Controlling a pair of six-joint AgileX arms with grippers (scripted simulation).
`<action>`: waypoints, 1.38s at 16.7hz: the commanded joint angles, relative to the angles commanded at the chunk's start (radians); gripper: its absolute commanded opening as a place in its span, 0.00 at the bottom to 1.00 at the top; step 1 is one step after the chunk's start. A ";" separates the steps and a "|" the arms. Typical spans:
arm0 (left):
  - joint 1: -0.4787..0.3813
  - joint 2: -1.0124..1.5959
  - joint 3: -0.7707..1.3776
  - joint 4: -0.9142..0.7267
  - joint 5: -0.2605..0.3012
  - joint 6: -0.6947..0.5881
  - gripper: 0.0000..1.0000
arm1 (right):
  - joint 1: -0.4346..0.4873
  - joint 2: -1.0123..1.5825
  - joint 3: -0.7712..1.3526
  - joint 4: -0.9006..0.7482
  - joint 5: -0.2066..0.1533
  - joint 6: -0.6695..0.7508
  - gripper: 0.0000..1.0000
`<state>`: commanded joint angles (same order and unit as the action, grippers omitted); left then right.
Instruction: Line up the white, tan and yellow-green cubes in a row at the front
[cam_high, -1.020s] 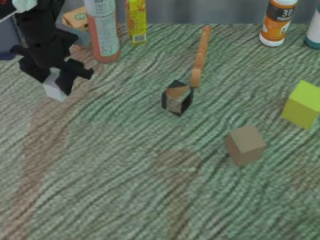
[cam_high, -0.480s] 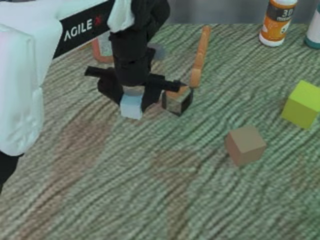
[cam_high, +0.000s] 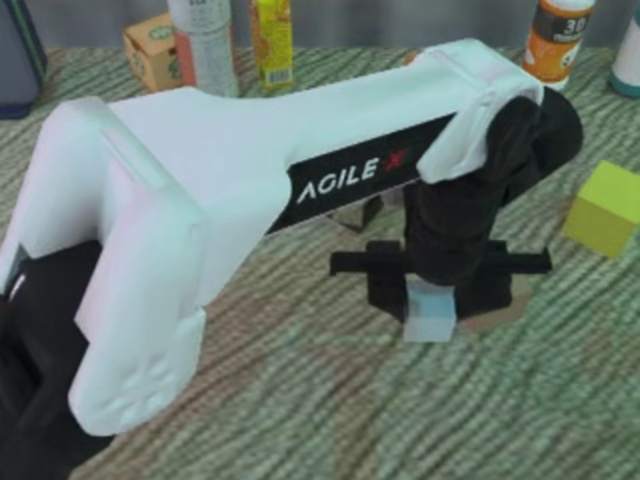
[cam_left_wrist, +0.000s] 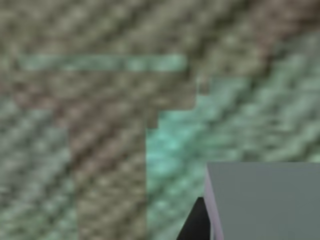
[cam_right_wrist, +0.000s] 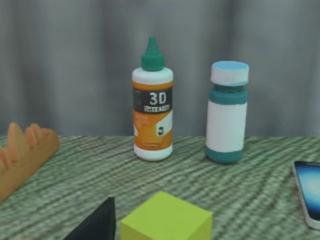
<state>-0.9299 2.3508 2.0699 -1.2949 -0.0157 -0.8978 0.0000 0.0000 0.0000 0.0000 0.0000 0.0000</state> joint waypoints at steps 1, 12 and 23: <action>-0.032 -0.007 0.000 0.000 -0.003 -0.042 0.00 | 0.000 0.000 0.000 0.000 0.000 0.000 1.00; -0.076 -0.006 -0.062 0.077 -0.006 -0.101 0.00 | 0.000 0.000 0.000 0.000 0.000 0.000 1.00; -0.078 0.028 -0.197 0.247 -0.007 -0.100 0.15 | 0.000 0.000 0.000 0.000 0.000 0.000 1.00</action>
<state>-1.0078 2.3791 1.8731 -1.0482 -0.0224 -0.9977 0.0000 0.0000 0.0000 0.0000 0.0000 0.0000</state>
